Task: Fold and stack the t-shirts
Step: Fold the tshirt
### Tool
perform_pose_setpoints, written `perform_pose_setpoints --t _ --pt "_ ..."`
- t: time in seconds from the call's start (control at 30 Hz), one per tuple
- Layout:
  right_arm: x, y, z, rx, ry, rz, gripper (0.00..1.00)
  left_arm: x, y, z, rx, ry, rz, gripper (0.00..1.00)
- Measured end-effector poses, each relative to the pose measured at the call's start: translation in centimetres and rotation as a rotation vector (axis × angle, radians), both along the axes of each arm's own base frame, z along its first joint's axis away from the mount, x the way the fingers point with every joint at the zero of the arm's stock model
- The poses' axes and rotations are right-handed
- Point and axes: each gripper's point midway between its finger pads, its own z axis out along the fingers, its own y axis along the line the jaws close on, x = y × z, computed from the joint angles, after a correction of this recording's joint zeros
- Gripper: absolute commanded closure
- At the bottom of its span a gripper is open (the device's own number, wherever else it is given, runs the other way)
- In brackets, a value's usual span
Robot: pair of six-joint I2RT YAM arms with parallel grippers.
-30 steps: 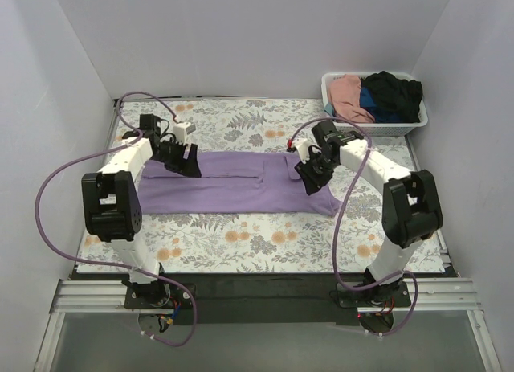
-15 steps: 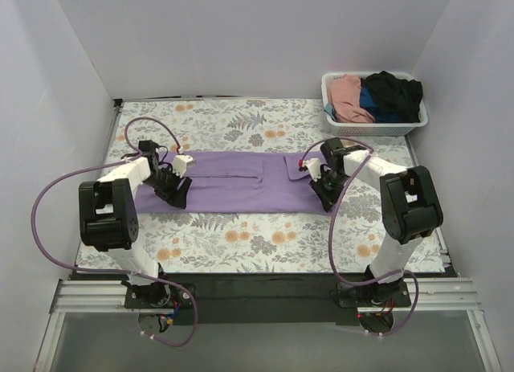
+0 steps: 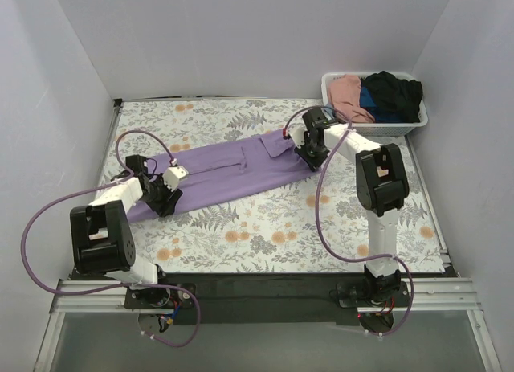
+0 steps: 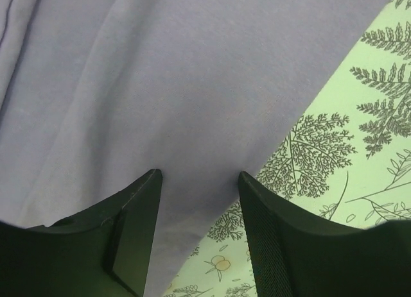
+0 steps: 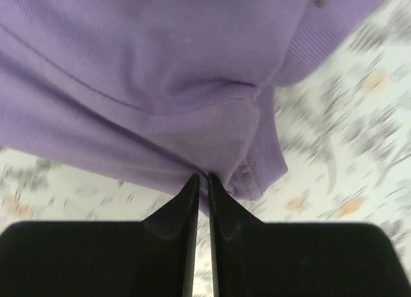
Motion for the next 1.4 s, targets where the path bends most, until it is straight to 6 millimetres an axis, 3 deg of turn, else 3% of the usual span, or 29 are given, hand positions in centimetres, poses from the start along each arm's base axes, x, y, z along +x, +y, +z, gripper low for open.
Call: perform_pose_setpoints --t 0.17,0.3,0.37,0.43,0.57,0.67,0.77,0.87,0.93,1.03,1.1,1.2,1.3,1.4 --pt "7.1 2.4 0.5 -0.007 -0.131 0.023 0.85 -1.4 -0.1 0.3 -0.005 0.053 0.003 0.48" --pt "13.6 3.7 1.4 -0.013 -0.279 0.001 0.81 -2.9 -1.7 1.0 -0.016 0.112 -0.018 0.47" --pt "15.2 3.8 2.1 -0.016 -0.327 -0.018 0.75 -2.2 -2.8 2.1 -0.015 0.102 -0.036 0.47" --pt "15.6 3.8 2.7 -0.009 -0.346 -0.029 0.71 -0.3 -4.0 3.6 -0.002 0.051 -0.059 0.48" --pt "15.1 4.0 4.9 0.032 -0.367 -0.041 0.66 3.2 -6.1 5.1 0.036 -0.051 -0.098 0.54" --pt "13.7 4.3 8.1 0.091 -0.380 -0.040 0.63 4.2 -6.9 3.5 0.081 -0.028 -0.113 0.58" --pt "11.9 4.7 12.3 0.168 -0.412 -0.034 0.63 3.8 -6.8 0.6 0.155 0.049 -0.127 0.60" --pt "9.8 5.0 15.5 0.234 -0.431 -0.026 0.63 4.2 -7.0 0.5 0.213 0.044 -0.149 0.64" --pt "8.4 5.0 16.5 0.262 -0.428 -0.019 0.63 3.9 -7.4 0.4 0.254 0.047 -0.177 0.65" --pt "6.4 4.8 15.8 0.278 -0.384 -0.017 0.63 2.7 -9.2 0.4 0.304 0.062 -0.242 0.65" --pt "5.3 4.6 14.6 0.275 -0.339 -0.018 0.63 1.5 -11.4 0.3 0.325 0.070 -0.301 0.65" --pt "3.9 3.8 12.4 0.263 -0.264 -0.031 0.63 -1.5 -16.3 0.2 0.322 0.098 -0.406 0.65" --pt "3.3 2.7 11.5 0.259 -0.222 -0.056 0.63 -4.0 -21.9 0.2 0.288 0.150 -0.481 0.63" --pt "3.8 0.3 11.4 0.265 -0.210 -0.117 0.64 -5.4 -27.7 0.5 0.212 0.197 -0.512 0.61"
